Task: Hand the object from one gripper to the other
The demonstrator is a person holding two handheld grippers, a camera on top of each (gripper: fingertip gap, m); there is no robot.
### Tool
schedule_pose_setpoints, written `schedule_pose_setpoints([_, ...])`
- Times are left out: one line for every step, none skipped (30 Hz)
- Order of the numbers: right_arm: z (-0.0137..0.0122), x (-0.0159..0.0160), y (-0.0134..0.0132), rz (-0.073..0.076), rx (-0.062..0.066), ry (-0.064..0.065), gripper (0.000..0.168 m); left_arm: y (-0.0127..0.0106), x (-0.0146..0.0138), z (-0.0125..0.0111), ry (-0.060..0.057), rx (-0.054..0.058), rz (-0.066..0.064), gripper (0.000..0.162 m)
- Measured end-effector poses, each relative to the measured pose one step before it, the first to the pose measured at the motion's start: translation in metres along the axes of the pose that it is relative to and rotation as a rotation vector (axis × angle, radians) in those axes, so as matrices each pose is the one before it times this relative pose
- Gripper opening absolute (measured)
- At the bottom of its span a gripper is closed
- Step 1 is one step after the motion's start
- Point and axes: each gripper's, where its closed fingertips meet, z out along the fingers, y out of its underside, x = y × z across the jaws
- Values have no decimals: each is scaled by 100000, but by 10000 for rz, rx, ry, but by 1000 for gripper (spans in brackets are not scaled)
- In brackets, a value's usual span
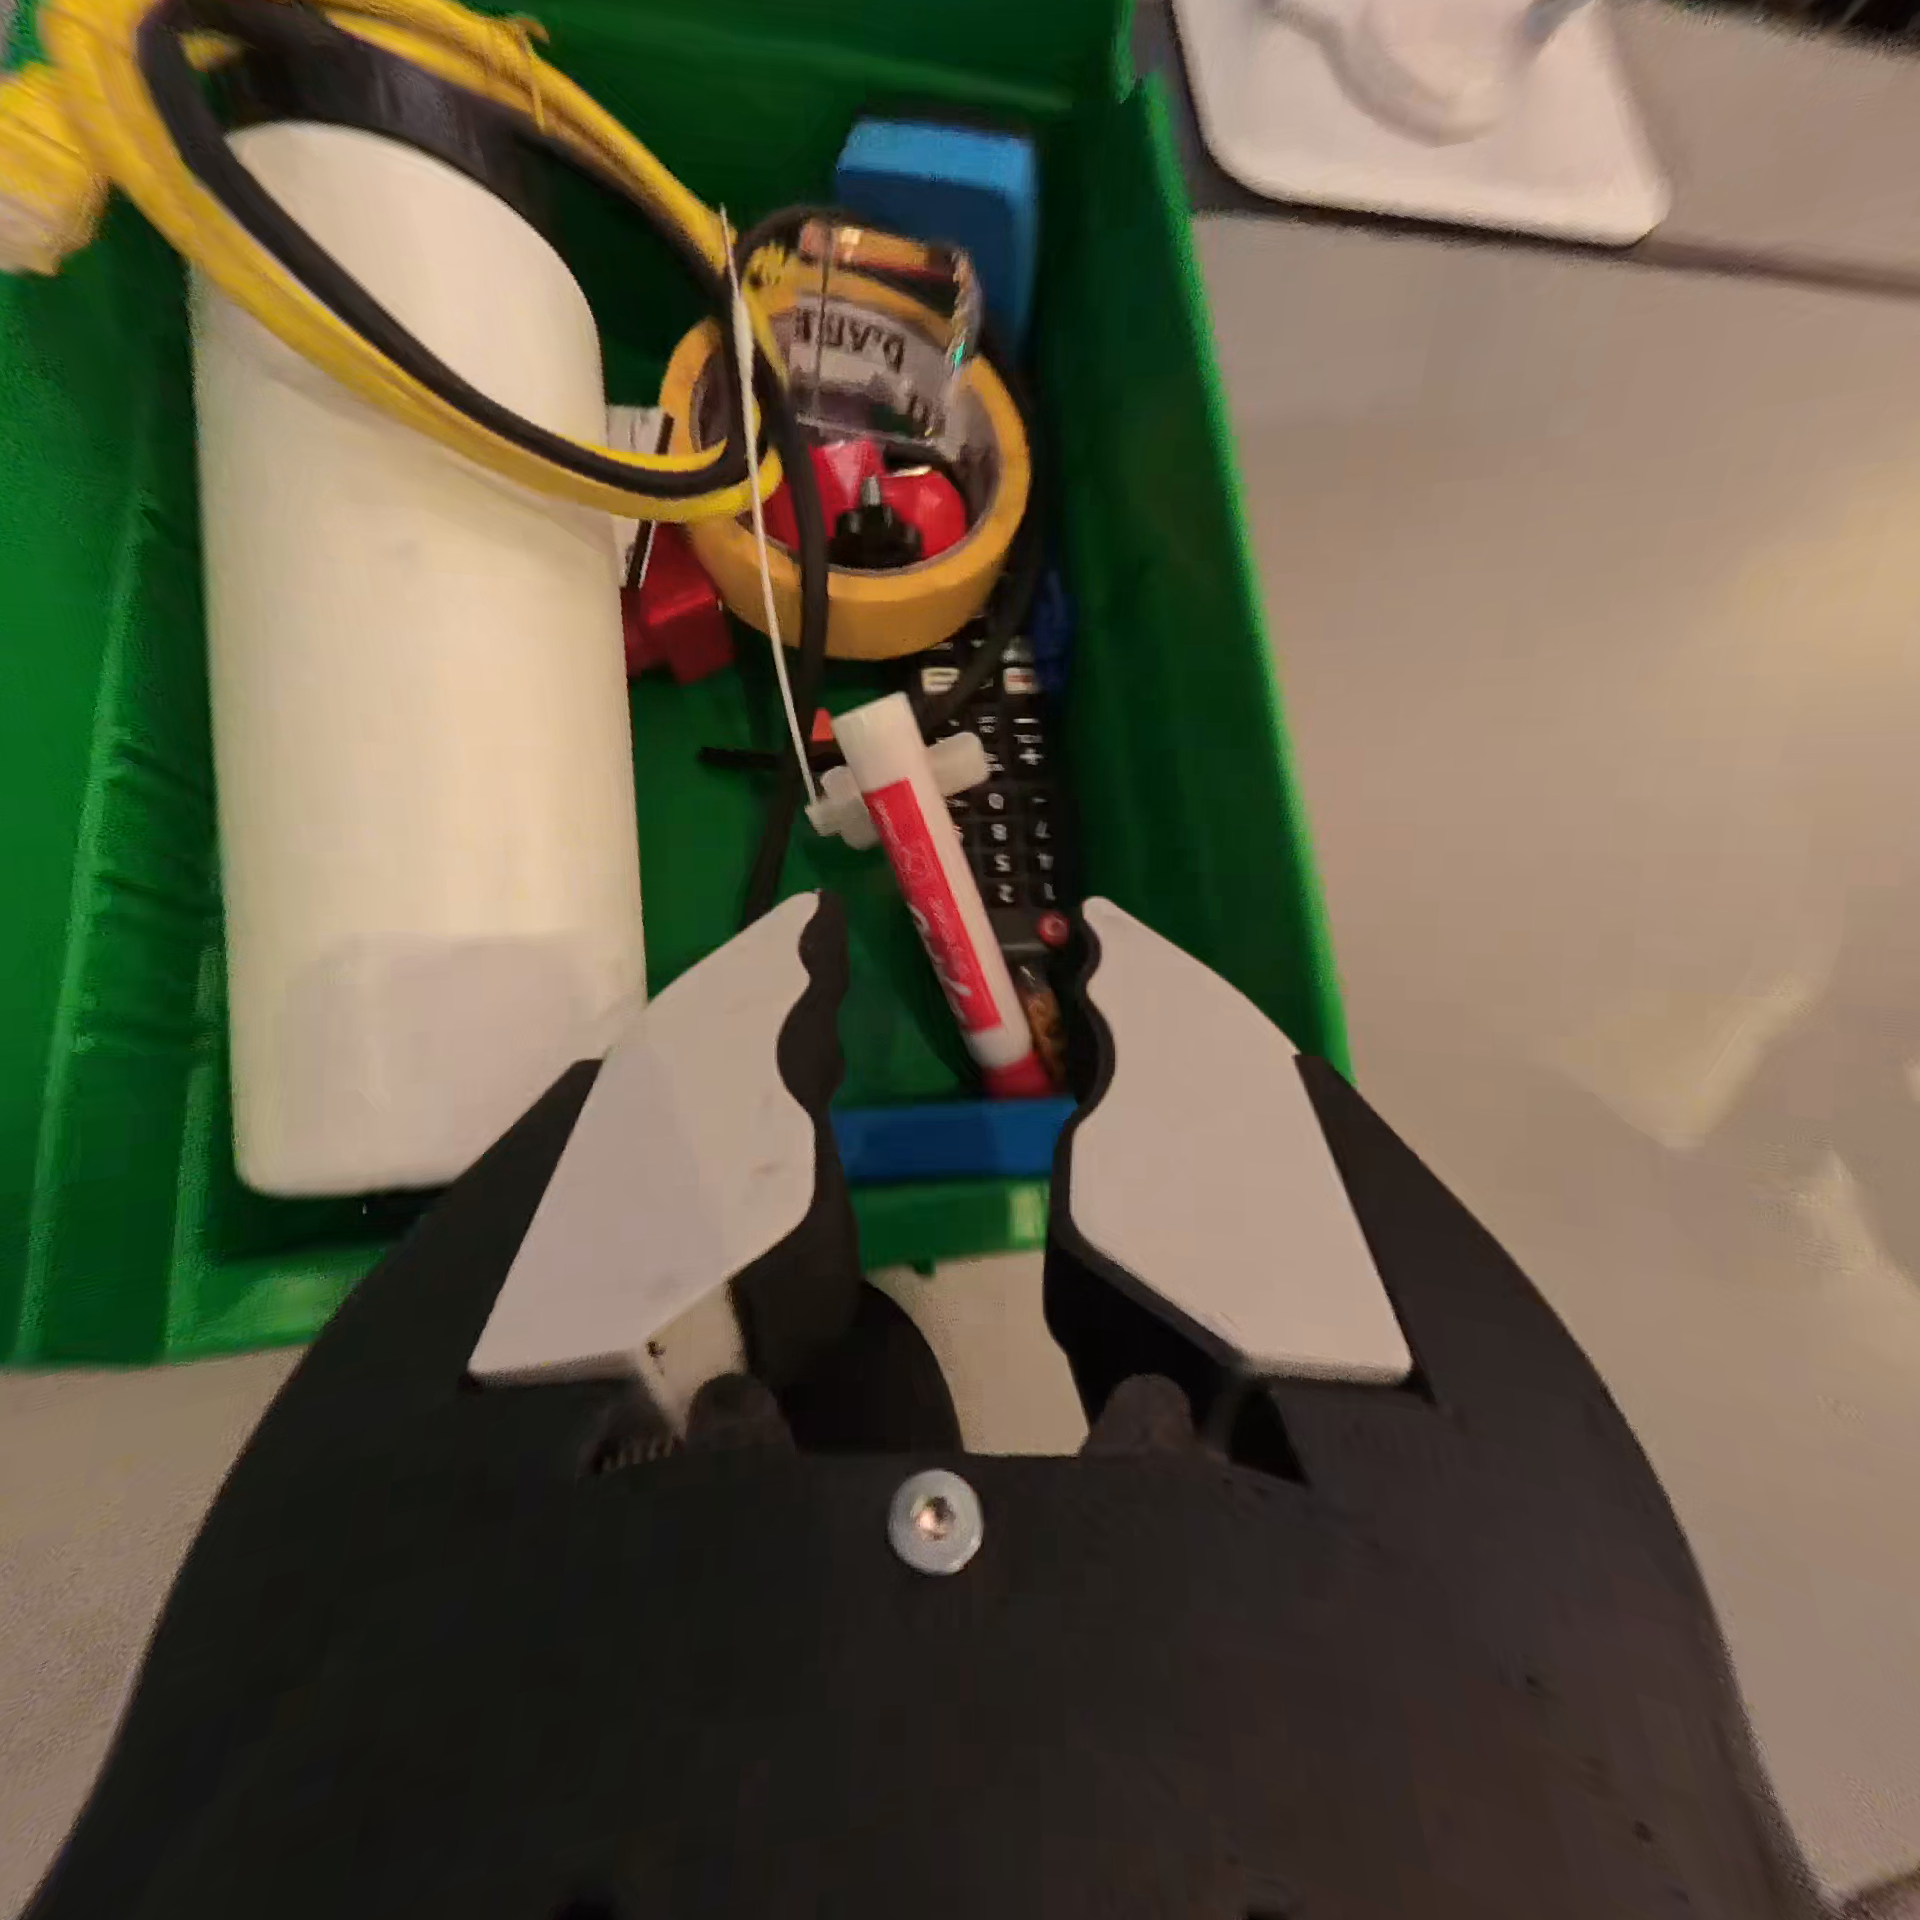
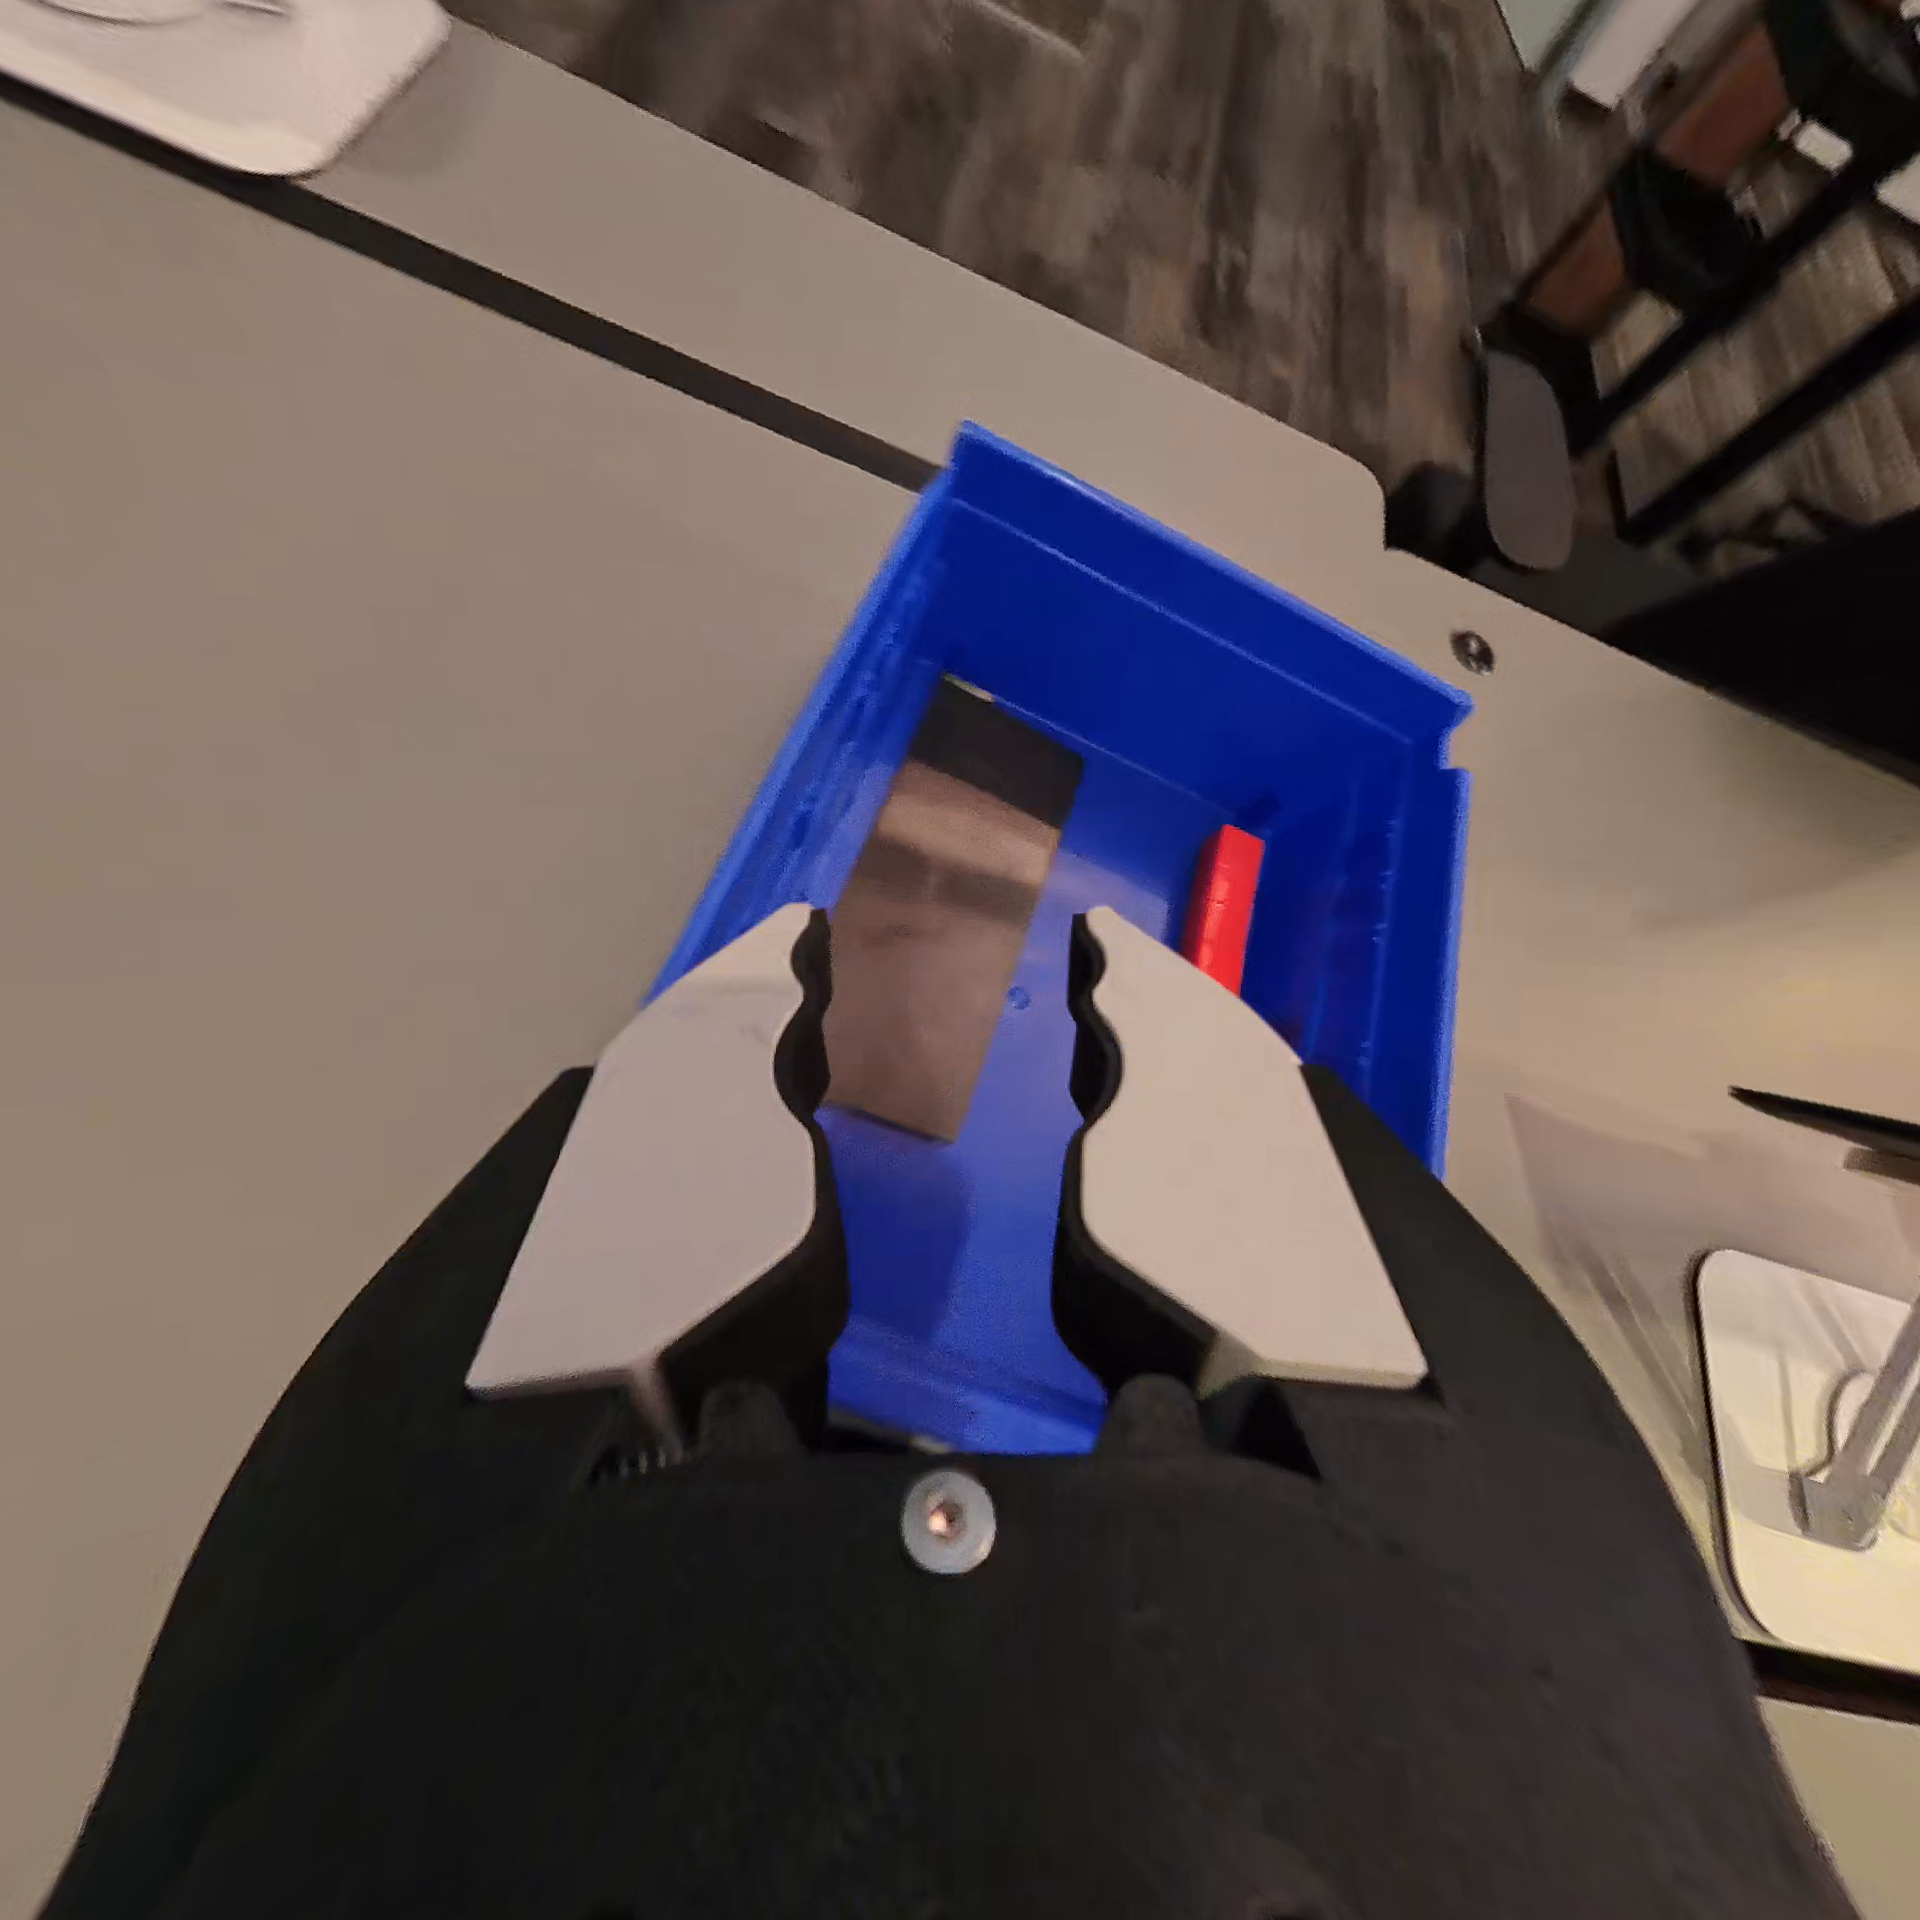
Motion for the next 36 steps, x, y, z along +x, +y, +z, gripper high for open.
schedule_pose_setpoints([-1211, -877, 284, -160, 188, -157, 45, 182, -302, 1301, -276, -545, 35, 46])
schedule_pose_setpoints([-1172, -759, 324, -150, 165, -142, 45, 340, 36, 1167, -89, -572, -14, 51])
schedule_pose_setpoints([-1110, -653, 363, -112, 132, -124, 45, 264, 210, 999, 38, -455, -1, 51])
schedule_pose_setpoints([-1025, -574, 329, -89, 120, -117, 45, 315, 60, 844, -32, -404, -25, 49])
schedule_pose_setpoints([-926, -564, 321, -57, 103, -134, 45, 363, 71, 735, 8, -426, 26, 48])
schedule_pose_setpoints([-810, -545, 263, -8, 91, -129, 45, 184, 48, 535, 31, -320, 104, 40])
schedule_pose_setpoints([-695, -601, 123, -6, 127, -132, 45, -75, -170, 216, -93, -101, 164, 21])
schedule_pose_setpoints([-578, -772, -12, -16, 162, -188, 44, -262, 88, -72, 19, 89, 305, 20])
schedule_pose_setpoints([-453, -1004, -177, -25, 215, -256, 44, -301, -53, -351, -135, 190, 234, 20])
schedule_pose_setpoints([-299, -1273, -347, -67, 287, -303, 44, -584, -64, -728, -169, 436, 185, 19])
schedule_pose_setpoints([-134, -1528, -504, -125, 343, -343, 43, -968, 15, -1122, -160, 738, 144, 19])
schedule_pose_setpoints([73, -1876, -623, -184, 394, -430, 43, -1286, 152, -1467, -112, 919, 75, 19])
schedule_pose_setpoints([316, -2209, -705, -162, 432, -536, 42, -1732, 510, -1774, 27, 1157, 186, 18])
schedule_pose_setpoints([617, -2525, -682, -22, 414, -675, 40, -2134, 856, -1958, 80, 1379, 306, 18])
schedule_pose_setpoints([968, -3009, -559, 67, 343, -963, 40, -2377, 1222, -2011, 127, 1458, 441, 18])
schedule_pose_setpoints([1315, -3512, -398, 183, 275, -1364, 40, -2450, 1678, -1895, 214, 1374, 612, 18])
schedule_pose_setpoints([1666, -3695, -301, 465, 231, -1676, 40, -2455, 2066, -1688, 285, 1239, 835, 18])
schedule_pose_setpoints([1959, -3451, -216, 797, 226, -1836, 40, -2375, 2162, -1465, 213, 1040, 1006, 18])
schedule_pose_setpoints([2108, -2924, -218, 1033, 272, -1899, 40, -2343, 2043, -1260, 62, 908, 1112, 19])
schedule_pose_setpoints([2087, -2019, -210, 1183, 274, -1702, 41, -2357, 1986, -1119, 43, 860, 1113, 19])
schedule_pose_setpoints([1896, -1132, -374, 1223, 327, -1401, 39, -2431, 1977, -1038, 136, 861, 894, 19])
schedule_pose_setpoints([1600, -807, -687, 1096, 436, -1314, 38, -2477, 1995, -930, 263, 906, 650, 18])
schedule_pose_setpoints([1303, -698, -1036, 962, 585, -1250, 38, -2299, 1897, -769, 306, 821, 522, 18])
schedule_pose_setpoints([1100, -633, -1314, 850, 722, -1139, 39, -1949, 1549, -559, 182, 648, 382, 18])
schedule_pose_setpoints([1037, -620, -1258, 732, 705, -1017, 40, -1510, 1333, -354, 153, 456, 341, 18])
schedule_pose_setpoints([1042, -475, -1023, 629, 588, -813, 42, -1117, 1217, -226, 182, 304, 365, 18])
schedule_pose_setpoints([1019, -342, -871, 512, 546, -649, 43, -803, 1068, -130, 176, 202, 331, 18])
schedule_pose_setpoints([927, -157, -673, 453, 467, -492, 47, -625, 877, -96, 153, 166, 189, 19])
schedule_pose_setpoints([799, 130, -432, 458, 340, -285, 47, -511, 708, -67, 122, 193, 44, 18])
schedule_pose_setpoints([644, 396, -222, 434, 202, -92, 48, -336, 633, -46, 140, 140, -26, 18])
schedule_pose_setpoints([528, 357, -62, 387, 97, -93, 50, -209, 700, -11, 255, 117, -66, 18])
schedule_pose_setpoints([416, 180, 65, 420, -7, -167, 50, -44, 761, 22, 323, 37, -93, 18])
schedule_pose_setpoints([341, 76, 312, 466, -169, -190, 50, 184, 721, 70, 296, -41, -17, 18])
schedule_pose_setpoints([237, -96, 527, 412, -310, -239, 44, 416, 606, 85, 220, -168, 64, 18])
schedule_pose_setpoints([57, -358, 374, 223, -215, -343, 27, 318, 214, -11, -78, -59, 88, 18])
schedule_pose_setpoints([-158, -379, -153, -1, 116, -215, 21, 227, 33, -184, -279, 38, 57, 18])
